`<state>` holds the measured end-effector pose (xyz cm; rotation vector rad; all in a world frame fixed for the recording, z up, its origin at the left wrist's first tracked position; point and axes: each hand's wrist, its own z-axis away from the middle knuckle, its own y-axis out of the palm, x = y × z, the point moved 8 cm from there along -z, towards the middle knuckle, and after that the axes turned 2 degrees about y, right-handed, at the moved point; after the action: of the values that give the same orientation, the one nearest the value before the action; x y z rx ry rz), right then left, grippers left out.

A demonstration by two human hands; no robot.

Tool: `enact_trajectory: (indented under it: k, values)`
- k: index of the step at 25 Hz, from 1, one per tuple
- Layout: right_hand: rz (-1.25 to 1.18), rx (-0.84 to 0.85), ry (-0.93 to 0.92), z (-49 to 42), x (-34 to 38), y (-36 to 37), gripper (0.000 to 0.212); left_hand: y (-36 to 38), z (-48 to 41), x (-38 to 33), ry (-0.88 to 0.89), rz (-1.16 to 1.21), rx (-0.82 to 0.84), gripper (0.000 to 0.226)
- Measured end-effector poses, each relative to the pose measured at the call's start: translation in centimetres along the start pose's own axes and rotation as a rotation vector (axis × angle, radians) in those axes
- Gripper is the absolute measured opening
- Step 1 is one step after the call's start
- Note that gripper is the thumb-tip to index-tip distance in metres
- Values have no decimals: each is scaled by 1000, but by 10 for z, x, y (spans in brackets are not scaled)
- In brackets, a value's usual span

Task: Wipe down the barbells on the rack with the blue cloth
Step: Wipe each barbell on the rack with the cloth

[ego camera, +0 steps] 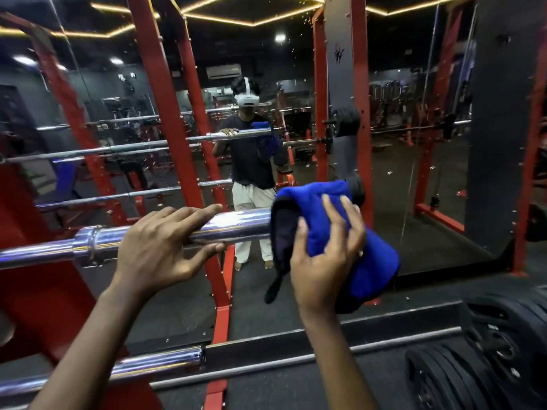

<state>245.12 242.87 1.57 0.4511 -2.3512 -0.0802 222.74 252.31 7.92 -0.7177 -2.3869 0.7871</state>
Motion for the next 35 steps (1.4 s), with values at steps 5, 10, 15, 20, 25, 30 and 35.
enact_trajectory:
  k: [5, 10, 15, 20, 25, 30, 35]
  values:
    - [189, 241, -211, -43, 15, 21, 33, 5, 2, 4, 1, 42, 47, 64]
    - [308, 200, -139, -56, 18, 24, 28, 8, -1, 7, -15, 74, 70, 62]
    - [349, 360, -306, -27, 42, 48, 38, -2, 14, 39, -76, 171, 123, 59]
    - [350, 164, -81, -38, 25, 30, 35, -7, 41, 70, -47, 6, 151, 69]
    - [388, 415, -343, 41, 78, 74, 62, -15, 47, 77, -15, 92, -20, 53]
    - [342, 195, -245, 3, 44, 48, 44, -14, 89, 123, -96, 206, -80, 49]
    - [382, 261, -238, 42, 82, 79, 46, -11, 98, 128, -128, 197, -115, 53]
